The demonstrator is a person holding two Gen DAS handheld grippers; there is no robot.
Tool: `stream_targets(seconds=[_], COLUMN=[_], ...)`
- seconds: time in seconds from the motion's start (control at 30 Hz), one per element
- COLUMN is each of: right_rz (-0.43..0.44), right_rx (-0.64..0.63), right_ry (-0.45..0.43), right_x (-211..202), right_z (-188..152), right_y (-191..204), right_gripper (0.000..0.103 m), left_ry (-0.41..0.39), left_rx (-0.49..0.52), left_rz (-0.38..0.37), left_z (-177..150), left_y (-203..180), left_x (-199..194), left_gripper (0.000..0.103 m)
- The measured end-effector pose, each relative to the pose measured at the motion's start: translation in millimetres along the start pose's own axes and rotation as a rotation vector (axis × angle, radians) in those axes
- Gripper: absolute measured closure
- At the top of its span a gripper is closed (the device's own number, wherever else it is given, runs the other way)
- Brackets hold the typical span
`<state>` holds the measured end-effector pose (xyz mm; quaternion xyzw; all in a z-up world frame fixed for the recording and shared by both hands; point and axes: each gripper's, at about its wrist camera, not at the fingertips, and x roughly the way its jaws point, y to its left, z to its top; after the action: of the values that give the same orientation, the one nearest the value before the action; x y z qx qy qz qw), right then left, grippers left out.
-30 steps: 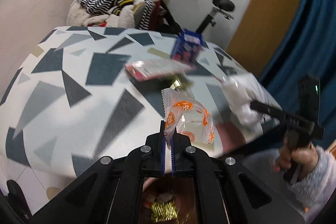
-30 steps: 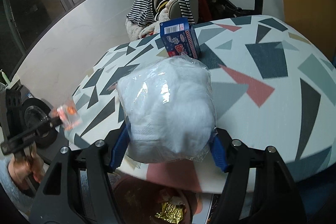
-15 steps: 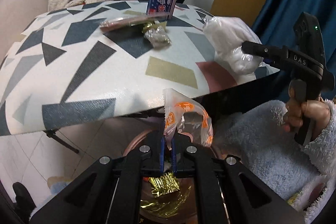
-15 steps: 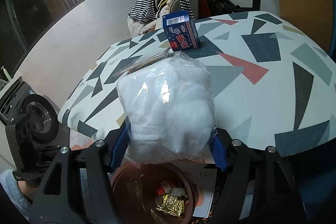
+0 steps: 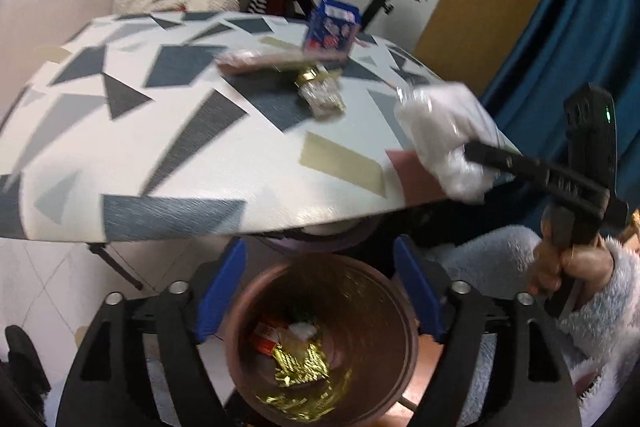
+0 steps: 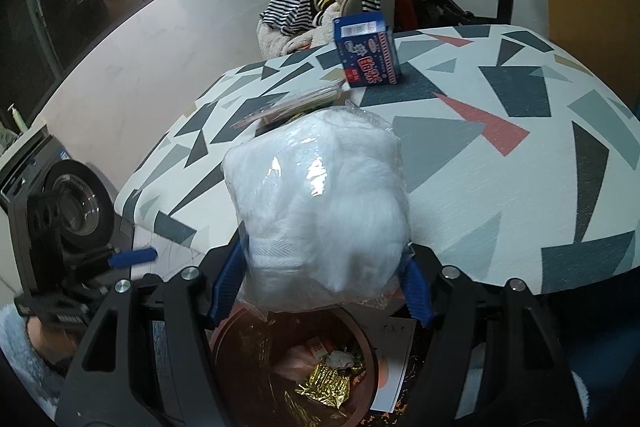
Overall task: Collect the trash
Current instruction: 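Open the left gripper over the bin while the right gripper carries the bag toward it, then lower the white plastic bag into the bin and open the right gripper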
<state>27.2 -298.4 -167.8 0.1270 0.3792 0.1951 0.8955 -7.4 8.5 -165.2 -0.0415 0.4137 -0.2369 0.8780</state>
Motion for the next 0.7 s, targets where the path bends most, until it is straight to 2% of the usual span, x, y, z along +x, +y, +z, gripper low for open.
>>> stream_targets(seconds=[0.2,0.33,0.7], right_rz=[0.018,0.023,0.027], right_rx=[-0.051,-0.111,-0.257], right_ry=[0.036,0.067,0.13], right_x=[6,11,22], right_z=[-12,-24,-57], right_y=[16,32,66], right_gripper=[0.035,0.035,0.035], left_ry=[-0.07,-0.092,-0.128], left_rx=[0.004,-0.001,-0.016], left_rz=[0.102,0.146,0.194], left_z=[6,8,7], left_y=[6,12,27], left_x=[-22,-33,-51], left_gripper=[0.01,0.009,0.008])
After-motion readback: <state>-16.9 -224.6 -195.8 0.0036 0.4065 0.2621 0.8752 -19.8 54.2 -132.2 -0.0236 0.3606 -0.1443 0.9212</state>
